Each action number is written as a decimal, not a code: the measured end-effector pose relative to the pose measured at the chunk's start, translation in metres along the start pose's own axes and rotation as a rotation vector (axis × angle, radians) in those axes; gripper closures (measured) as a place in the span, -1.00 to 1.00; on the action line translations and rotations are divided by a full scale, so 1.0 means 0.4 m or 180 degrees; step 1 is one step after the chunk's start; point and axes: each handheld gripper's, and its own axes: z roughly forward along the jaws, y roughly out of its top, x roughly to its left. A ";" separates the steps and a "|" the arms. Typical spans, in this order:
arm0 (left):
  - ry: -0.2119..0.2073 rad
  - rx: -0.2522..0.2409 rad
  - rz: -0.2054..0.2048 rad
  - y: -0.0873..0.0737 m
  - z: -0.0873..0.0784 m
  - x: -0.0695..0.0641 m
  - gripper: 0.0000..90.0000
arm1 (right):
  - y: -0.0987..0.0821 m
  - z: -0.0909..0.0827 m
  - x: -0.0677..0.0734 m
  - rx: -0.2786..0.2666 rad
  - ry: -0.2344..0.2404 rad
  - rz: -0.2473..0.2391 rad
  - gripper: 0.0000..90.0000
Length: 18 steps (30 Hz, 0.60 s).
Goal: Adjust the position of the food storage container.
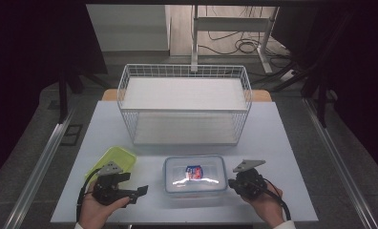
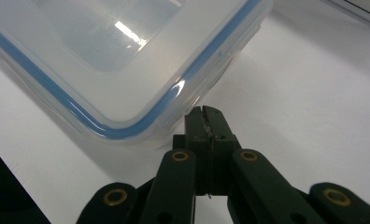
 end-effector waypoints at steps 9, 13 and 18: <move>0.0014 -0.0010 0.0001 0.000 -0.002 -0.001 -0.71 | 0.003 0.008 0.002 -0.0027 0.0055 0.0016 0.99; 0.0013 -0.0010 0.0002 0.002 0.000 -0.001 -0.71 | 0.001 0.009 0.004 -0.0052 0.0056 0.0021 0.99; 0.0012 -0.0018 0.0004 0.003 0.000 -0.003 -0.71 | -0.009 -0.010 -0.010 -0.0124 0.0050 0.0099 0.99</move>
